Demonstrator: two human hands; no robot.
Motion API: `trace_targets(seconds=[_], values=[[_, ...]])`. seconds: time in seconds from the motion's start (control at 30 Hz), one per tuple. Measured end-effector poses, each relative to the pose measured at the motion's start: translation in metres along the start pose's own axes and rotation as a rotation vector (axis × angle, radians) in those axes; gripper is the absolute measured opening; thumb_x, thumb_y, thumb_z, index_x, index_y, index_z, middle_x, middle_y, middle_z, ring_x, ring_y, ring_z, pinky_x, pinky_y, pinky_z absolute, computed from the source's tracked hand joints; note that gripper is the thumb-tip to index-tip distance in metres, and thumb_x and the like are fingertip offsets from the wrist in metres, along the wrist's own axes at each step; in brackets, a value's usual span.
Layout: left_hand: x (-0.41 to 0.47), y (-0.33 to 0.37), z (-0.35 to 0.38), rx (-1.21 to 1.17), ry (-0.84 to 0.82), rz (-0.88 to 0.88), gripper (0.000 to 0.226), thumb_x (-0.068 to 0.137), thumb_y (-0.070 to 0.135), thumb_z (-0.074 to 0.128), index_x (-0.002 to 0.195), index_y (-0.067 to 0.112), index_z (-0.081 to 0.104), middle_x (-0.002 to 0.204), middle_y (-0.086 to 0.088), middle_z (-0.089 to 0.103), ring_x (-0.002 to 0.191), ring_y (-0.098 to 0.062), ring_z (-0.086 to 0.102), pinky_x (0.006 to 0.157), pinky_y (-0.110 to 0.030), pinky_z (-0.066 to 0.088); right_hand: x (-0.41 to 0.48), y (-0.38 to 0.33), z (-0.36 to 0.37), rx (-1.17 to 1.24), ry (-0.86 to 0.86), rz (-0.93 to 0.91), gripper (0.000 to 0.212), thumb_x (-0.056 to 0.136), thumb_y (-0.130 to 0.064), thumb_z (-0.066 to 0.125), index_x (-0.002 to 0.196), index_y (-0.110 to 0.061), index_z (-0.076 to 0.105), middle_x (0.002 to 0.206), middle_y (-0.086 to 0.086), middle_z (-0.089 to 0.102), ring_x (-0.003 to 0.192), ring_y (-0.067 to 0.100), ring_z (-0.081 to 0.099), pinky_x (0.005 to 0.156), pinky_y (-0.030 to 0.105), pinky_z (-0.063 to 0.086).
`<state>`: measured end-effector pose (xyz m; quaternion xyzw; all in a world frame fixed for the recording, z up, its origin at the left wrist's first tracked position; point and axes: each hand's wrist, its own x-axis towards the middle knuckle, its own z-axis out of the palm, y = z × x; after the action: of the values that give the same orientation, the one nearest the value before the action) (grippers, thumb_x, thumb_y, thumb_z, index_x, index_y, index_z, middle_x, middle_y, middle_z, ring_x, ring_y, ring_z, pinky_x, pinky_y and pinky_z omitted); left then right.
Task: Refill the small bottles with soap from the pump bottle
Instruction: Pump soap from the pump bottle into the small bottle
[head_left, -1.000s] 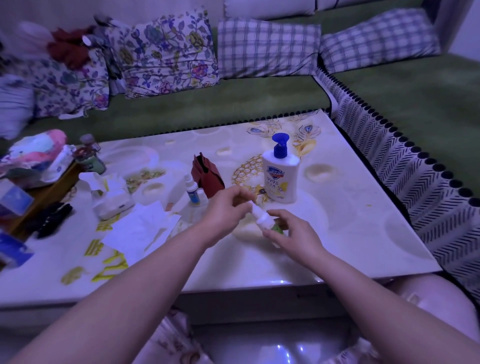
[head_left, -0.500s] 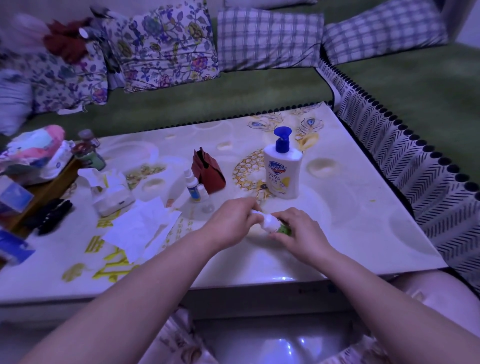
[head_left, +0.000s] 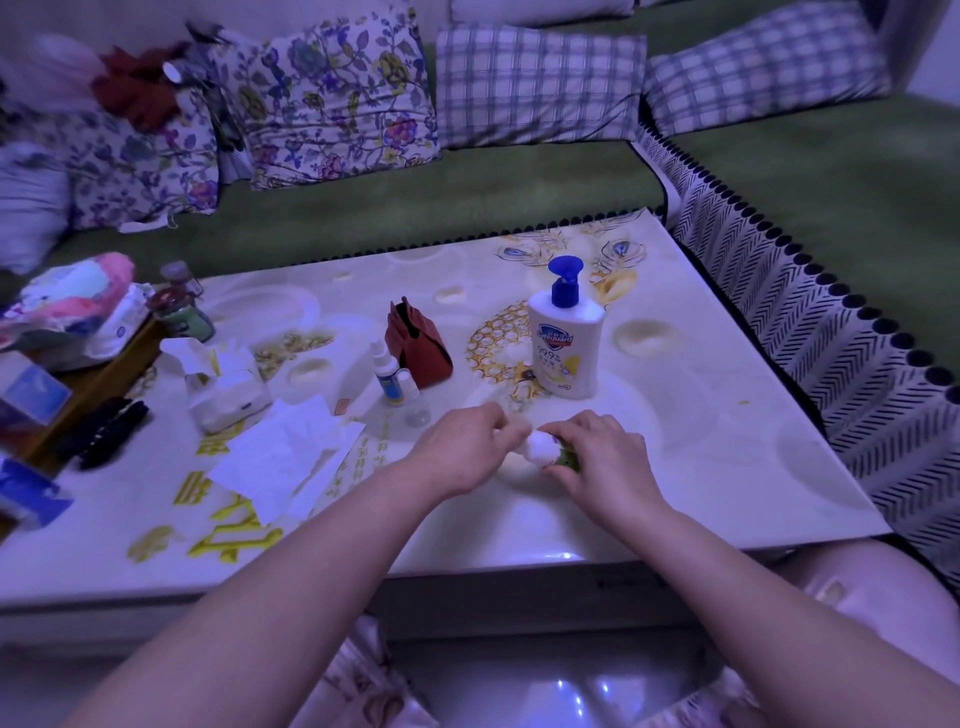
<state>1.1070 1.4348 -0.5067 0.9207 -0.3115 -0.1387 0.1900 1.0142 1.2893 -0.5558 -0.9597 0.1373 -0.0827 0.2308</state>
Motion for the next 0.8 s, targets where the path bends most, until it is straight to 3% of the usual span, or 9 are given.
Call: trace_targets(seconds=[0.07, 0.13, 0.23, 0.37, 0.47, 0.53, 0.67, 0.8], values=[[-0.0038, -0.0007, -0.0001, -0.042, -0.01, 0.066, 0.023, 0.089, 0.039, 0.056, 0.104, 0.023, 0.05, 0.092, 0.0, 0.059, 0.088, -0.022, 0.056, 0.075, -0.037, 0.047, -0.001, 0.0006, 0.0003, -0.007, 0.007, 0.012, 0.04, 0.086, -0.04, 0.061, 0.125, -0.041, 0.053, 0.114, -0.01, 0.052, 0.113, 0.015, 0.044, 0.08, 0.031, 0.028], [-0.005, -0.0012, 0.0016, -0.012, 0.003, 0.106, 0.018, 0.088, 0.03, 0.057, 0.102, 0.022, 0.049, 0.09, -0.001, 0.06, 0.085, -0.024, 0.055, 0.074, -0.04, 0.048, -0.002, 0.0015, 0.0007, -0.002, 0.011, 0.017, 0.039, 0.086, -0.04, 0.061, 0.124, -0.042, 0.054, 0.113, -0.011, 0.052, 0.113, 0.015, 0.044, 0.078, 0.03, 0.026], [-0.001, -0.0002, 0.0034, -0.002, 0.007, 0.004, 0.023, 0.093, 0.039, 0.048, 0.092, 0.017, 0.056, 0.093, -0.005, 0.064, 0.09, -0.026, 0.056, 0.075, -0.04, 0.047, -0.0025, 0.0024, 0.0017, 0.007, 0.013, 0.023, 0.039, 0.086, -0.039, 0.062, 0.124, -0.042, 0.054, 0.114, -0.011, 0.052, 0.114, 0.015, 0.043, 0.081, 0.031, 0.026], [-0.0063, 0.0001, 0.0045, -0.065, 0.013, 0.058, 0.025, 0.088, 0.038, 0.057, 0.105, 0.022, 0.051, 0.093, -0.001, 0.062, 0.088, -0.022, 0.057, 0.073, -0.038, 0.046, -0.0033, 0.0028, 0.0019, -0.002, 0.024, 0.036, 0.04, 0.086, -0.039, 0.061, 0.124, -0.043, 0.053, 0.115, -0.011, 0.051, 0.114, 0.014, 0.043, 0.085, 0.032, 0.028], [-0.0057, 0.0011, 0.0056, -0.011, 0.049, 0.067, 0.014, 0.09, 0.035, 0.054, 0.093, 0.022, 0.051, 0.09, -0.002, 0.063, 0.086, -0.024, 0.056, 0.067, -0.036, 0.043, -0.0041, 0.0034, 0.0015, 0.003, 0.034, 0.041, 0.039, 0.085, -0.038, 0.062, 0.123, -0.042, 0.054, 0.114, -0.012, 0.052, 0.113, 0.014, 0.044, 0.084, 0.032, 0.029], [-0.0033, 0.0024, 0.0057, -0.01, 0.044, 0.023, 0.02, 0.093, 0.041, 0.049, 0.086, 0.023, 0.053, 0.091, -0.002, 0.064, 0.088, -0.024, 0.057, 0.067, -0.035, 0.04, -0.0042, 0.0043, 0.0016, 0.0, 0.042, 0.048, 0.039, 0.084, -0.037, 0.063, 0.121, -0.042, 0.054, 0.113, -0.012, 0.052, 0.113, 0.015, 0.045, 0.084, 0.032, 0.029], [-0.0052, 0.0035, 0.0063, -0.031, 0.011, 0.077, 0.02, 0.087, 0.039, 0.058, 0.101, 0.024, 0.054, 0.089, 0.003, 0.06, 0.087, -0.02, 0.057, 0.07, -0.035, 0.045, -0.0046, 0.0051, 0.0013, 0.0, 0.039, 0.061, 0.038, 0.084, -0.038, 0.063, 0.121, -0.041, 0.054, 0.114, -0.011, 0.053, 0.114, 0.015, 0.044, 0.086, 0.033, 0.03], [-0.0012, 0.0049, 0.0044, 0.018, 0.049, -0.007, 0.022, 0.093, 0.04, 0.049, 0.096, 0.021, 0.059, 0.095, -0.001, 0.067, 0.092, -0.023, 0.057, 0.07, -0.035, 0.043, -0.0033, 0.0077, 0.001, -0.04, 0.057, 0.078, 0.035, 0.085, -0.038, 0.06, 0.119, -0.041, 0.055, 0.113, -0.011, 0.054, 0.112, 0.016, 0.046, 0.083, 0.033, 0.031]])
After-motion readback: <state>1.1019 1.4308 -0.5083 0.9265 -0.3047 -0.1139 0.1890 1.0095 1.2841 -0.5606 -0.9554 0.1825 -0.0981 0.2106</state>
